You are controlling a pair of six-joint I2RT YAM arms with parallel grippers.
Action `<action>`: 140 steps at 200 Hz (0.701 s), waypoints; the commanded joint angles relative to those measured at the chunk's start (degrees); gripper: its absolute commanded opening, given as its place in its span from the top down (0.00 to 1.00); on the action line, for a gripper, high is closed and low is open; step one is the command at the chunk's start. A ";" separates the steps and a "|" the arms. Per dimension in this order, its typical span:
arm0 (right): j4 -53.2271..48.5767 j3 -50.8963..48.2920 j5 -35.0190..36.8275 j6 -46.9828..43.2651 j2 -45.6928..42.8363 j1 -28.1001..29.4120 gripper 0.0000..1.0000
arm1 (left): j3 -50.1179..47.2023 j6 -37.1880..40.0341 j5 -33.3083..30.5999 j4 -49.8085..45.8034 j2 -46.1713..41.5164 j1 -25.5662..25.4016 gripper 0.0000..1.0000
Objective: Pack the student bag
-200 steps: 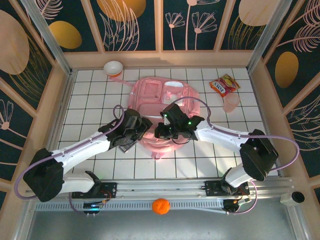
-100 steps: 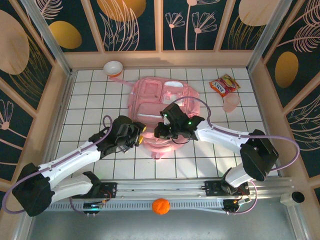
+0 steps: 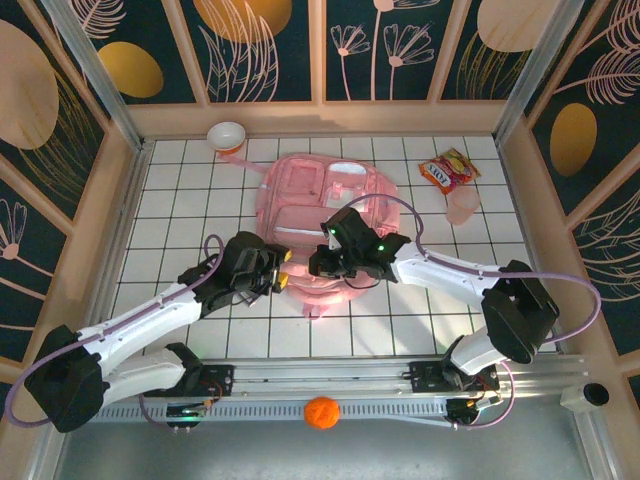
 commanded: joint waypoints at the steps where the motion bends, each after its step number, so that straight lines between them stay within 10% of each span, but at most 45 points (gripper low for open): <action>1: 3.02 -0.57 -0.50 -0.17 -2.24 0.52 1.00 | -0.70 -2.27 0.16 1.01 0.84 -0.36 0.49; 140: 3.08 -0.98 -2.55 -2.15 -2.96 0.96 1.00 | 4.23 1.14 -1.09 8.27 11.48 -0.39 0.53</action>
